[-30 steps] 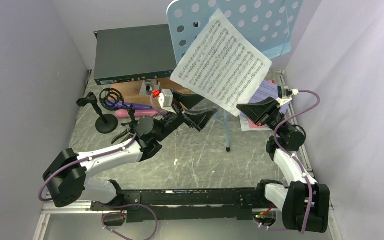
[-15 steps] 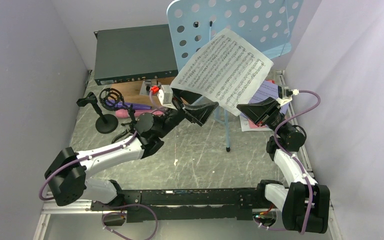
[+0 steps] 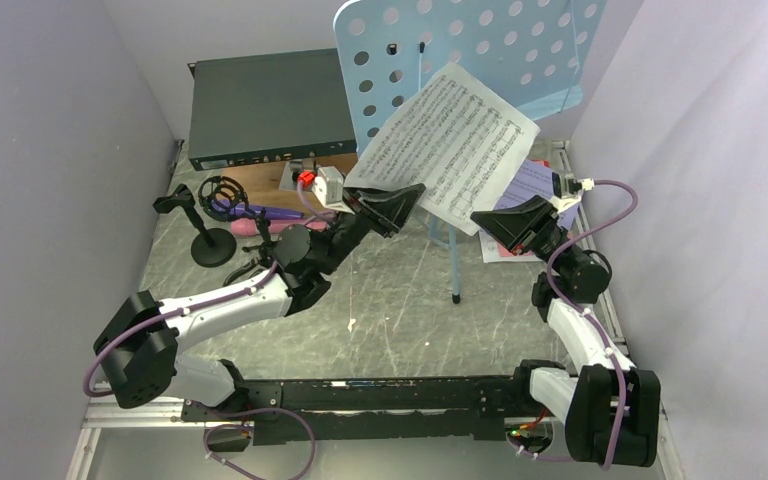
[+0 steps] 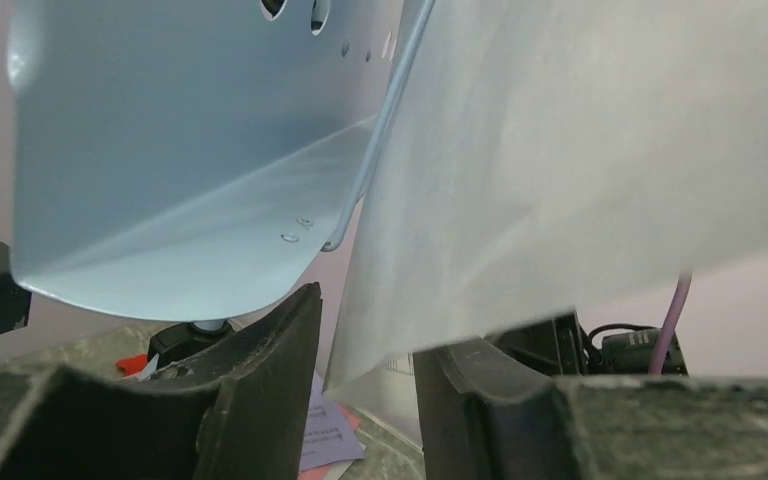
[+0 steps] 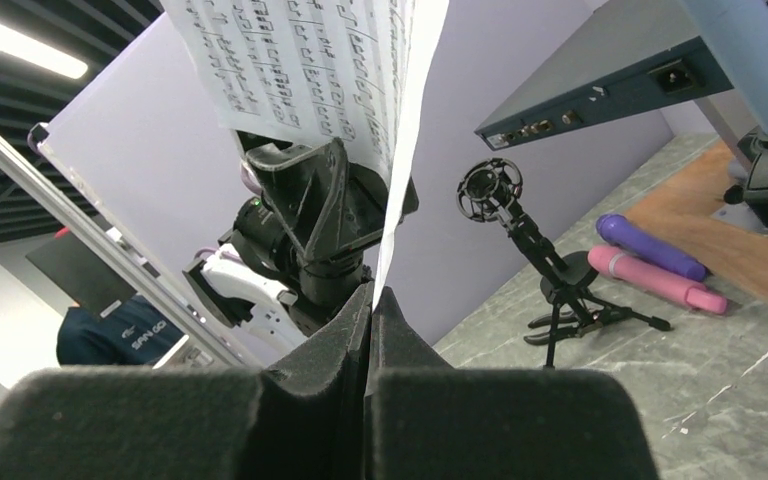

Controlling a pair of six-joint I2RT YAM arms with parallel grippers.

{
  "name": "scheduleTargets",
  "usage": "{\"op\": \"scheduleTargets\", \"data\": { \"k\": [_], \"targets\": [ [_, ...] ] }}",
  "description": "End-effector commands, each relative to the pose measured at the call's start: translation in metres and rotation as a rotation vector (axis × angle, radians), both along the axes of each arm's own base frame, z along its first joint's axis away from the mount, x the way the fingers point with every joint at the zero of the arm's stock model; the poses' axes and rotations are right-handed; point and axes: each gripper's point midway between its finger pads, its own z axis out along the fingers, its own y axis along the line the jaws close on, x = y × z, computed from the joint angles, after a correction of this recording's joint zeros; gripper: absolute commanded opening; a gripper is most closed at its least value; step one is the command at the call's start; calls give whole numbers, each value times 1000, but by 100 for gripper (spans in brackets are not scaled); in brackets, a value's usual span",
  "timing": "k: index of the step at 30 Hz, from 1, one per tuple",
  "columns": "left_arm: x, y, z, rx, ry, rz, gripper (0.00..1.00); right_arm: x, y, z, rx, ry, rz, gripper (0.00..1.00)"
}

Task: Pack up the instrument practice props
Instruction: Pick up the sheet music from the music stand.

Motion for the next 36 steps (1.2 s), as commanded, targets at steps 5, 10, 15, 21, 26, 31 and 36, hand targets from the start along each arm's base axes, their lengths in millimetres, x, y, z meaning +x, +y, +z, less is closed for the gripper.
{"op": "scheduleTargets", "data": {
  "k": [5, 10, 15, 21, 26, 31, 36],
  "targets": [
    [-2, 11, 33, -75, -78, 48, 25, -25, 7, 7, -45, -163, 22, 0],
    [-5, 9, 30, -42, -91, 35, 0, -26, 8, 5, -60, -173, 23, 0],
    [-13, 9, 27, 17, -112, 19, 0, -26, 11, -4, -134, -210, 20, 42],
    [-28, 8, 17, 142, -161, -22, 0, -24, 15, -31, -320, -297, 37, 76],
    [-45, 7, 2, 293, -194, -81, 0, -22, 16, -55, -461, -316, 105, 95],
    [-62, 14, -13, 431, -221, -130, 0, -23, 12, -74, -566, -364, 179, 96],
    [-76, 25, -30, 571, -213, -171, 0, -28, 3, -92, -758, -600, 130, 100]
  ]
}}
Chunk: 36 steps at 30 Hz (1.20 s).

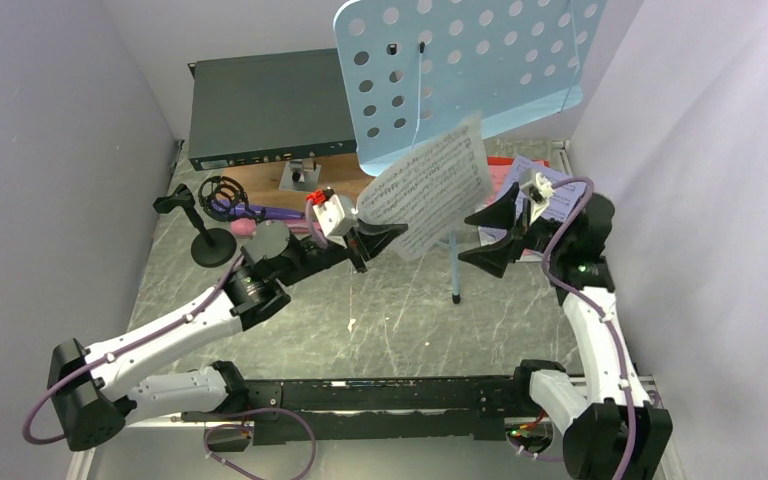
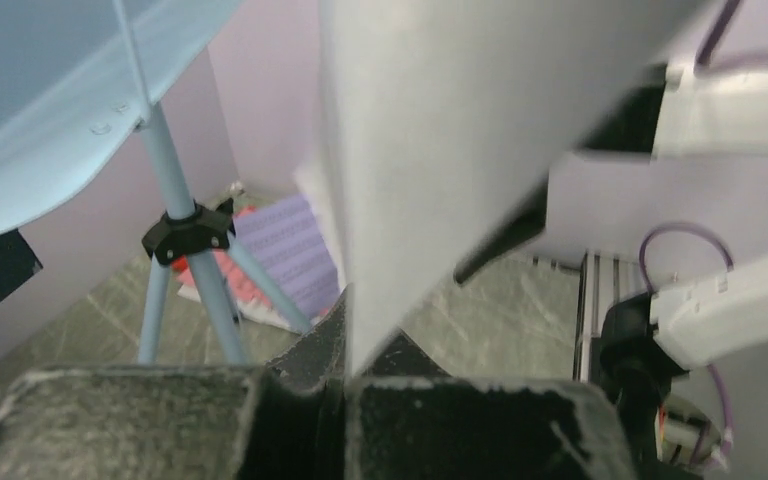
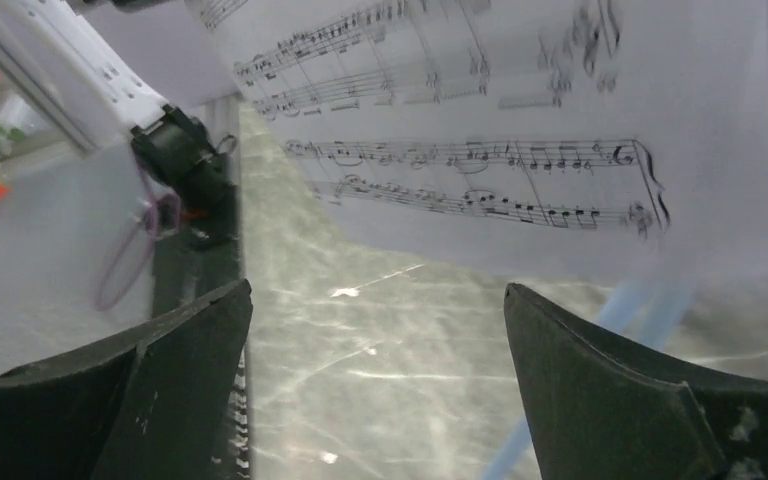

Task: Pack up the instrument practice props
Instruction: Pick up the sheet music from the music stand, then place the sheet music at the center of the board.

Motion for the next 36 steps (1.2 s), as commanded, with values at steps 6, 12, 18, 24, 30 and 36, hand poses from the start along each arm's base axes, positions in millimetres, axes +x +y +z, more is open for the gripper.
{"op": "scheduleTargets", "data": {
  "k": [6, 12, 18, 24, 30, 36],
  "targets": [
    [-38, 13, -23, 269, -45, -141, 0, -20, -9, -36, -194, -267, 23, 100],
    [-52, 19, -41, 336, -5, -199, 0, -17, -11, -40, -218, -275, 7, 100],
    [-60, 23, -56, 379, 26, -230, 0, -19, -11, -39, -212, -285, 12, 100],
    [-63, 26, -70, 419, 60, -240, 0, -21, -12, -37, -211, -293, 12, 100],
    [-66, 28, -78, 427, 78, -246, 0, -22, -12, -36, -205, -296, 14, 100],
    [-65, 26, -88, 433, 101, -251, 0, -26, -10, -35, -184, -293, 31, 100]
  ]
}}
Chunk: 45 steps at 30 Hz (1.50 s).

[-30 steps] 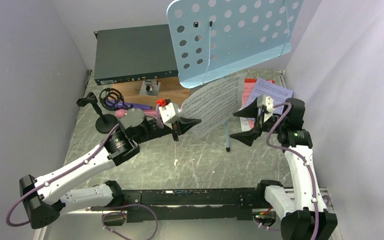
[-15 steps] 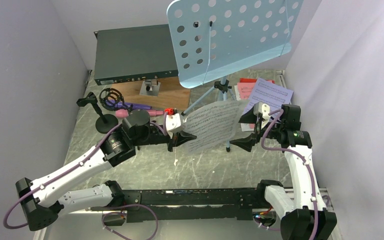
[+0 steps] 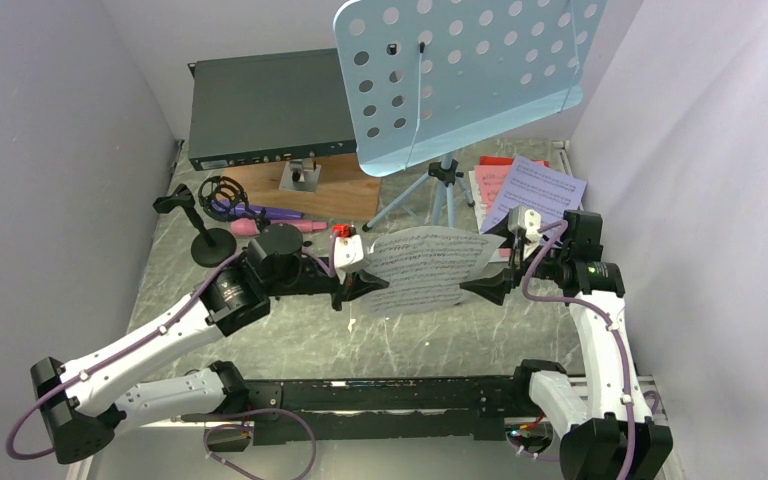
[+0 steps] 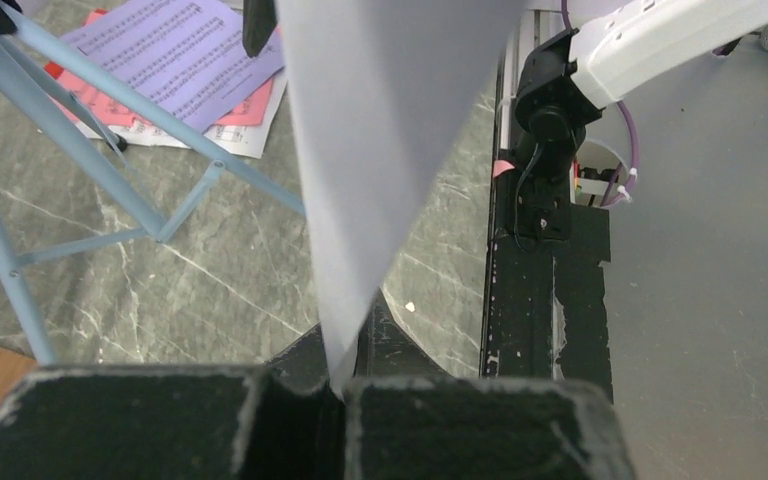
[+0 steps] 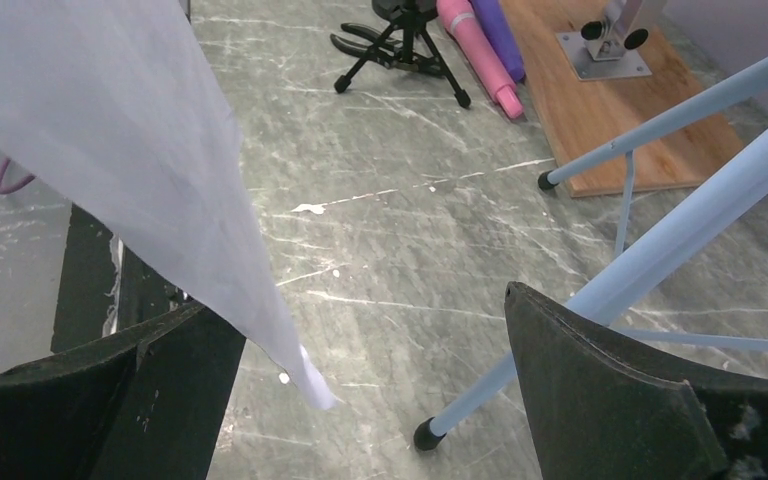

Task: Pack up the instrument practice props
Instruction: Place the sheet music at the center of the board.

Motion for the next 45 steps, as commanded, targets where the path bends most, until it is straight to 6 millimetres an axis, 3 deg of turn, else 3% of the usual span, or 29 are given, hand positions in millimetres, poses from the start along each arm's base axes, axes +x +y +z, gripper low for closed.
{"op": "scheduleTargets", "data": {
  "k": [1, 18, 23, 26, 28, 32, 34, 40, 43, 45],
  "targets": [
    [-7, -2, -1, -17, 8, -31, 0, -6, 3, 10, 30, -58, 43, 100],
    [1, -15, -26, -16, 53, -23, 0, -14, 8, 14, 86, -30, 85, 99],
    [4, -19, -30, -22, 64, -16, 0, -15, 9, 17, 113, -15, 106, 90],
    [6, -22, -33, -28, 70, -15, 0, -18, 10, 18, 131, -8, 122, 78],
    [8, -25, -34, -32, 68, -16, 0, -19, 11, 18, 140, -3, 131, 62],
    [11, -27, -38, -22, 74, -8, 0, -14, 9, 19, 122, -2, 109, 1],
    [14, -26, -40, -7, 81, 8, 1, -9, 7, 18, 96, 4, 75, 0],
    [26, -4, -42, 89, 68, 129, 71, 10, -7, 17, 0, 4, -59, 0],
    [33, 17, -38, 149, 12, 203, 92, 21, -21, 15, -56, 4, -146, 0],
    [36, 32, -37, 187, -27, 250, 99, 27, -31, 10, -98, 17, -212, 0]
  ]
}}
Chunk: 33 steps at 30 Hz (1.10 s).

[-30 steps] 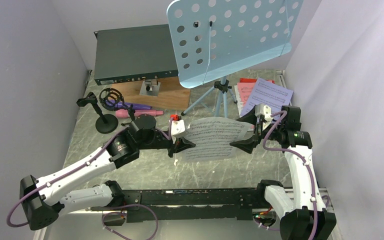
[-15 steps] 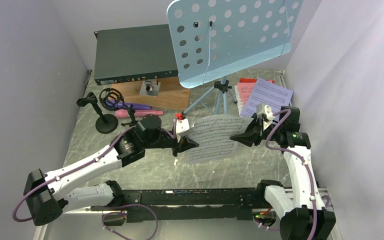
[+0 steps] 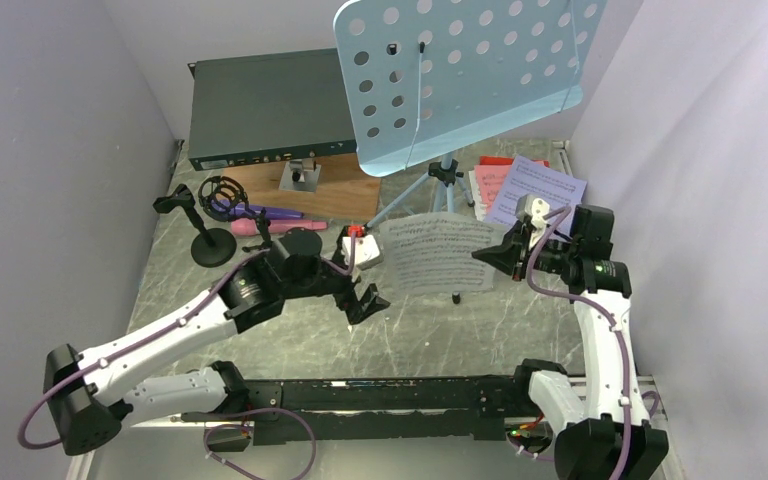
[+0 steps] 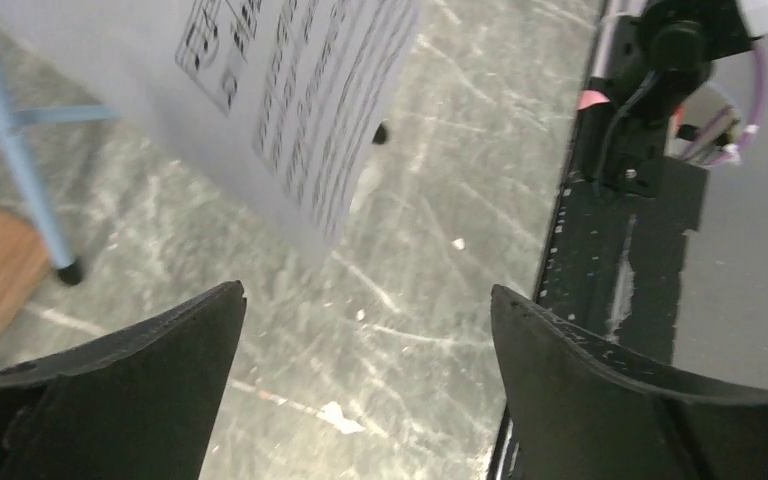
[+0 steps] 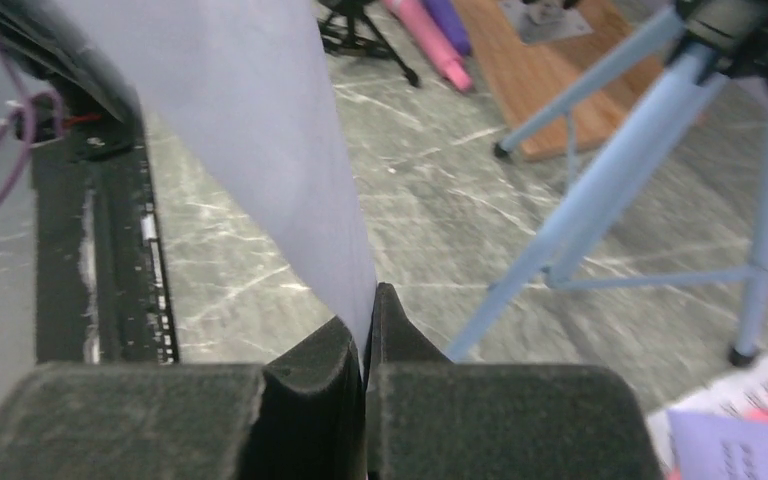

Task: Pack up the instrument practice props
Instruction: Place the sheet music at the center of the board.

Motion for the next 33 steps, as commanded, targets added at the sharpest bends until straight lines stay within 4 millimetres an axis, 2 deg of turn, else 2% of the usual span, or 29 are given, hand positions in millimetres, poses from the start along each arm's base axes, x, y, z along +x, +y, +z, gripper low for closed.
{"op": "scheduleTargets", "data": {
  "k": [1, 5, 8, 15, 19, 29, 33],
  "targets": [
    [12, 35, 27, 72, -138, 109, 100, 18, -26, -2, -120, -22, -157, 0],
    [14, 57, 17, 172, -181, 138, 99, 29, -54, -20, -181, 43, -314, 0],
    [16, 65, 6, 204, -192, 162, 100, 41, -79, -32, -217, 93, -452, 0],
    [14, 70, -19, 229, -176, 167, 100, 85, -156, -41, -319, 109, -902, 0],
    [11, 67, -25, 235, -158, 145, 99, 105, -194, -44, -375, 79, -1081, 0],
    [8, 66, -22, 220, -164, 127, 99, 159, -243, -54, -412, 75, -1255, 0],
    [8, 66, -23, 221, -163, 127, 99, 181, -255, -60, -418, 78, -1292, 0]
  ]
}}
